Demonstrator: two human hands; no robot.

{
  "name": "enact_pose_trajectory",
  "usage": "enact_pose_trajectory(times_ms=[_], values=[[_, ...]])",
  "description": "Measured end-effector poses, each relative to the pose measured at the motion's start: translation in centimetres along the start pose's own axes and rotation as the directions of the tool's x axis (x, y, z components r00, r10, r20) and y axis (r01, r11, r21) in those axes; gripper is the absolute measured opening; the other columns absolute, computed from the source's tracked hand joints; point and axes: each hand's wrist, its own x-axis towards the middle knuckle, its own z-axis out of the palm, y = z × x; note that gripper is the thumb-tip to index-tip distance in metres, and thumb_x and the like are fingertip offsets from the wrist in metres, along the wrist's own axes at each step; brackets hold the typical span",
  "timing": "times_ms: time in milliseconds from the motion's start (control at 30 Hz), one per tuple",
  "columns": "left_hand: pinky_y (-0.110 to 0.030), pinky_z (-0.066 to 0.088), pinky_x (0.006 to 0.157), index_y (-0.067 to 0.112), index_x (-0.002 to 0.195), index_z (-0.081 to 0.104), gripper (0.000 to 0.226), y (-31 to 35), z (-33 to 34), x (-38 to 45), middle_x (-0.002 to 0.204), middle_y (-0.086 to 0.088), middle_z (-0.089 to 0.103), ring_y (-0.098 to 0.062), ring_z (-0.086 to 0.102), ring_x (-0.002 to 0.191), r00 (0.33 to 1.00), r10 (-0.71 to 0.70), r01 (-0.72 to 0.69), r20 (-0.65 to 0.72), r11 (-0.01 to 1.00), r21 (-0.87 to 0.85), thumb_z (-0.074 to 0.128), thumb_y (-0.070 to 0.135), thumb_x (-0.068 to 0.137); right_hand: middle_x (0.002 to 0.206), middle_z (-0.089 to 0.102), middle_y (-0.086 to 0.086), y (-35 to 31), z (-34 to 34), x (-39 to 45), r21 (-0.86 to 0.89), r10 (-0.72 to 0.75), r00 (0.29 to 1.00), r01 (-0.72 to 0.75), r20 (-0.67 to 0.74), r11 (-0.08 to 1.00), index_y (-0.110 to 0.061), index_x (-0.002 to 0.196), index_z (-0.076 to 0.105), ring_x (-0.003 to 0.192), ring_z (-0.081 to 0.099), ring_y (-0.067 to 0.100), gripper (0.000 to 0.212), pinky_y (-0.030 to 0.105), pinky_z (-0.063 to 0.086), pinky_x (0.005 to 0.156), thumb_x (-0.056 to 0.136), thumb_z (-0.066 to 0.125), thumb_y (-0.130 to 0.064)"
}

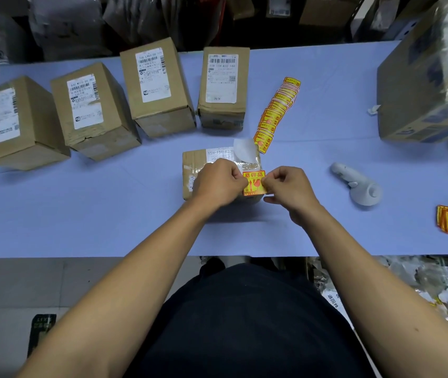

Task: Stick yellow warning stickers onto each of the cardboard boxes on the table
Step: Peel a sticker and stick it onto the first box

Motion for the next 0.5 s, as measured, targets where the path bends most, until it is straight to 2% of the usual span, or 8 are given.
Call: enact_pose_trajectory(times_ms=[167, 267, 333, 367, 433, 500], values=[[-0.036, 0.054, 0.06, 0.014, 0.063, 0.066, 0.017, 0.2, 0.2, 0.3, 0.07, -0.006, 0.07, -0.026, 0.066, 0.074, 1.0, -0.004, 0.005, -0.02, 0.999, 0.039, 0.065, 0.026, 0.075, 0.083, 0.068, 0.008, 0.4, 0.0, 0.2, -0.001, -0.004, 1.0, 0.004, 0.003, 1.0, -0.008, 0.079, 0.066, 0.077, 0.066, 0.017, 0.011, 0.028, 0.055, 0.061, 0.089, 0.063, -0.011], [-0.031, 0.039, 0.053, 0.017, 0.065, 0.058, 0.033, -0.3, 0.2, 0.4, 0.075, -0.006, 0.068, -0.028, 0.063, 0.076, 0.996, -0.009, 0.022, -0.083, 0.988, 0.155, 0.068, 0.045, 0.077, 0.082, 0.068, 0.007, 0.7, -0.1, 0.3, -0.024, -0.008, 1.0, 0.007, -0.026, 1.0, -0.011, 0.077, 0.065, 0.079, 0.067, 0.021, 0.012, 0.033, 0.059, 0.064, 0.089, 0.063, -0.015], [-0.031, 0.032, 0.053, 0.02, 0.071, 0.056, 0.036, -1.2, 0.1, 0.2, 0.08, -0.004, 0.068, -0.028, 0.061, 0.079, 0.986, 0.024, 0.02, -0.166, 0.966, 0.256, 0.067, 0.054, 0.078, 0.083, 0.068, 0.004, 0.8, 0.1, 0.5, -0.121, -0.025, 0.999, 0.019, -0.046, 0.992, -0.014, 0.083, 0.065, 0.083, 0.068, 0.024, 0.01, 0.043, 0.061, 0.072, 0.088, 0.063, -0.023], [-0.031, 0.032, 0.056, 0.022, 0.076, 0.057, 0.034, -1.6, 0.0, -0.1, 0.084, -0.003, 0.068, -0.029, 0.061, 0.083, 0.977, 0.068, -0.005, -0.204, 0.955, 0.296, 0.066, 0.055, 0.079, 0.085, 0.067, 0.001, 0.8, 0.2, 0.5, -0.182, -0.03, 0.998, 0.019, -0.057, 0.983, -0.015, 0.091, 0.064, 0.086, 0.067, 0.023, 0.015, 0.046, 0.06, 0.076, 0.088, 0.063, -0.031], [-0.035, 0.038, 0.066, 0.02, 0.091, 0.062, 0.034, -2.7, 0.0, -0.6, 0.098, -0.005, 0.065, -0.03, 0.058, 0.098, 0.938, 0.233, -0.124, -0.256, 0.916, 0.381, 0.066, 0.052, 0.08, 0.088, 0.062, -0.005, 0.8, 0.6, 0.7, -0.269, -0.03, 0.996, 0.007, -0.083, 0.963, -0.018, 0.11, 0.058, 0.092, 0.064, 0.021, 0.039, 0.043, 0.057, 0.079, 0.088, 0.06, -0.051], [-0.044, 0.04, 0.091, 0.016, 0.115, 0.064, 0.047, -3.7, 0.5, -0.8, 0.122, -0.011, 0.059, -0.035, 0.049, 0.12, 0.904, 0.343, -0.207, -0.254, 0.872, 0.443, 0.063, 0.051, 0.084, 0.096, 0.063, -0.005, 0.7, 1.3, 0.7, -0.323, -0.053, 0.995, 0.022, -0.089, 0.946, -0.019, 0.124, 0.054, 0.096, 0.063, 0.02, 0.056, 0.038, 0.053, 0.081, 0.089, 0.051, -0.063]])
